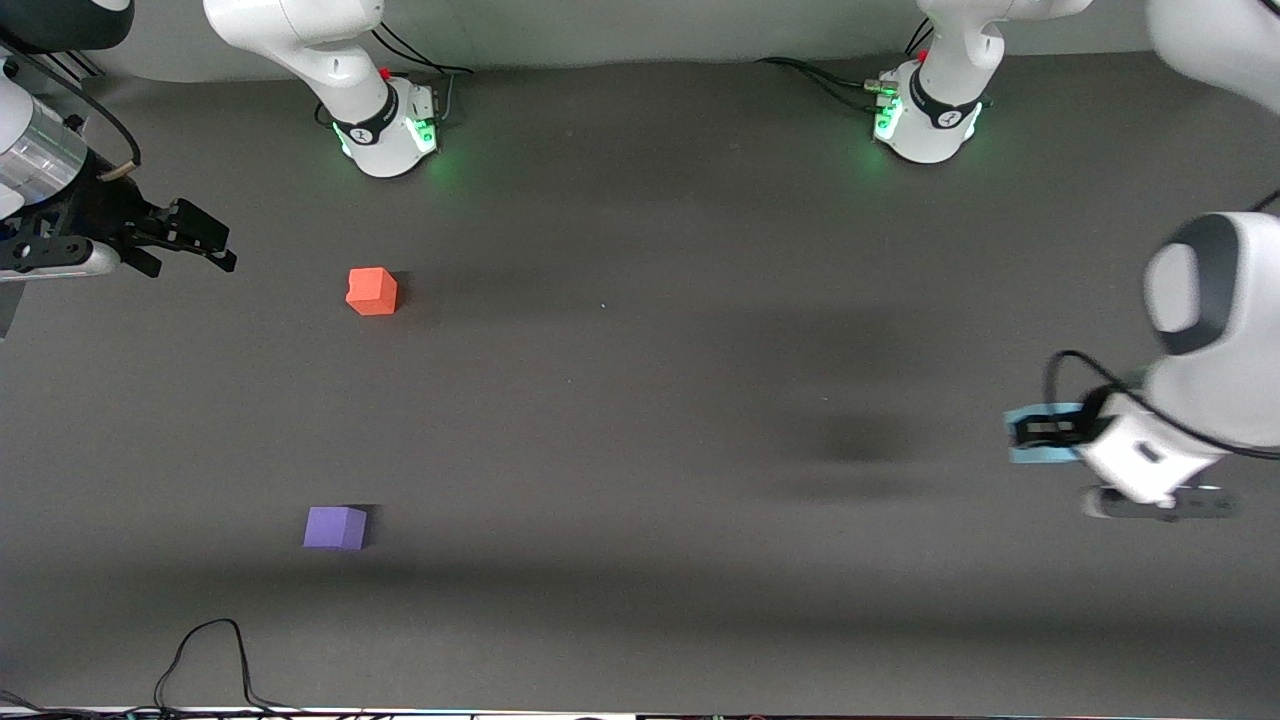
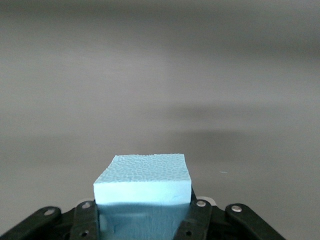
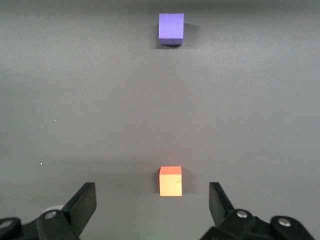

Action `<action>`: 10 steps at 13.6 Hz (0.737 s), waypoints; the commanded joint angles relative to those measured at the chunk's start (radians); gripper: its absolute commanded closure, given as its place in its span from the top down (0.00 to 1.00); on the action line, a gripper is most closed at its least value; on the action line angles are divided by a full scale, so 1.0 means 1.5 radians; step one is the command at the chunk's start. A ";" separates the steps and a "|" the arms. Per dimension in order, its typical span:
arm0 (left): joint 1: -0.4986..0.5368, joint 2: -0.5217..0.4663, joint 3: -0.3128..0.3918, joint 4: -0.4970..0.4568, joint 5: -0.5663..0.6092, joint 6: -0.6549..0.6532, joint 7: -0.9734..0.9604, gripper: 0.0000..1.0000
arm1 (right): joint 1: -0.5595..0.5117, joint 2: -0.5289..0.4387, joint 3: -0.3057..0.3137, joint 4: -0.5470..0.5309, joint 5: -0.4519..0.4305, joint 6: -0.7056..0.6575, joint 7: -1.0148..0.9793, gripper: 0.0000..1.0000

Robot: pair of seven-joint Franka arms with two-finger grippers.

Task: Place blue block between orange and purple blocks
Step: 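Lift the blue block and carry it toward the table middle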

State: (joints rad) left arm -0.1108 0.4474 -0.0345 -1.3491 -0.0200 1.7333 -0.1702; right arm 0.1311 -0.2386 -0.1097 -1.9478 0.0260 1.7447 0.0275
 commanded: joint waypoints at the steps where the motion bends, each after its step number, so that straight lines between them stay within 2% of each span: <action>1: -0.077 -0.002 -0.031 0.025 0.002 -0.015 -0.164 0.53 | 0.005 -0.007 -0.002 0.008 -0.005 -0.013 -0.007 1.00; 4: -0.212 0.008 -0.040 0.035 0.011 -0.003 -0.339 0.53 | 0.005 -0.006 -0.002 0.008 -0.006 -0.013 -0.007 1.00; 6: -0.293 0.028 -0.040 0.048 0.044 0.002 -0.437 0.52 | 0.006 -0.006 -0.001 0.007 -0.006 -0.013 -0.007 1.00; 10: -0.419 0.098 -0.040 0.085 0.093 0.064 -0.574 0.52 | 0.004 -0.006 -0.002 0.005 -0.015 -0.023 -0.007 1.00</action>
State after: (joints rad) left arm -0.6725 0.5141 -0.1134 -1.3002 0.0790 1.8027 -0.9539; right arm 0.1317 -0.2390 -0.1082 -1.9467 0.0195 1.7257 0.0275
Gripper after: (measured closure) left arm 0.445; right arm 0.000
